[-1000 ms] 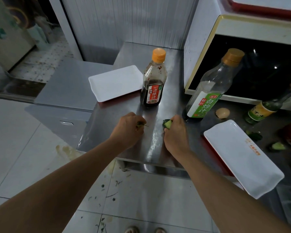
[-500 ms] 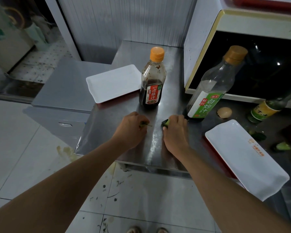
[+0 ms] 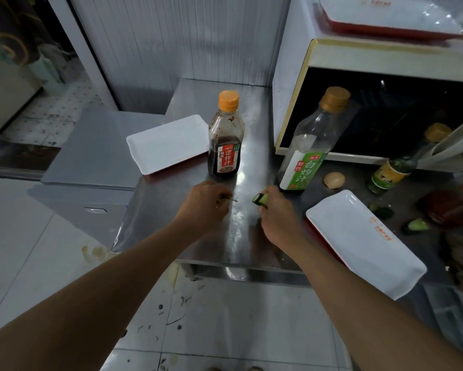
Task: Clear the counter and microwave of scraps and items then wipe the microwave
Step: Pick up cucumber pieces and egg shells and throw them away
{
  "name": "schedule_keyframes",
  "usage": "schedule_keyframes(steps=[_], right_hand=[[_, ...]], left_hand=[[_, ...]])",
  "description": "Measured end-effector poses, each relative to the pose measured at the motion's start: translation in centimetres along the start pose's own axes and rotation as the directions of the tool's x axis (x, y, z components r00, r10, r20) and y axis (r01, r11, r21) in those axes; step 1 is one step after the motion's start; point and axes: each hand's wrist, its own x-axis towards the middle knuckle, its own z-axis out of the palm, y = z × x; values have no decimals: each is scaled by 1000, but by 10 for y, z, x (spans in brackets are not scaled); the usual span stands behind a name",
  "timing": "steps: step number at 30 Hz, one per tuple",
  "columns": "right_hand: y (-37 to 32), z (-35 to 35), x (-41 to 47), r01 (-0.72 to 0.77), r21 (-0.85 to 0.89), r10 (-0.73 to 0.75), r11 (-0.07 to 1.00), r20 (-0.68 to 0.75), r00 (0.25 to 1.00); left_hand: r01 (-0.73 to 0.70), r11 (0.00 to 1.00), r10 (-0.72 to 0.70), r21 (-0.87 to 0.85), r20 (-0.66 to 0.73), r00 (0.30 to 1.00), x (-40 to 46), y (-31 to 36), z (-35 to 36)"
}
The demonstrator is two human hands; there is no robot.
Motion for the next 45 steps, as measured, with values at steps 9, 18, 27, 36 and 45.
schedule_keyframes(steps=[9,18,27,36,45], right_hand=[[10,-69,-44,-71,25,73,997,-67,995],[46,-139,-91,-193,91,207,977,-192,959],[106,-191,-118,-309,154,340,939,-259,904],[197,-219,-100,-342,99,356,934,-217,909],[251,-225,-62,-148,66,155,987,-137,978]], left_hand=[[-176,984,176,3,-23,984,-6,58,-23],[-270,962,271,-29,40,962,-11,129,-14],[-343,939,344,-26,72,936,-4,195,19],[-231,973,230,0,79,970,11,242,79],[-167,986,166,-25,-13,986,25,270,133]])
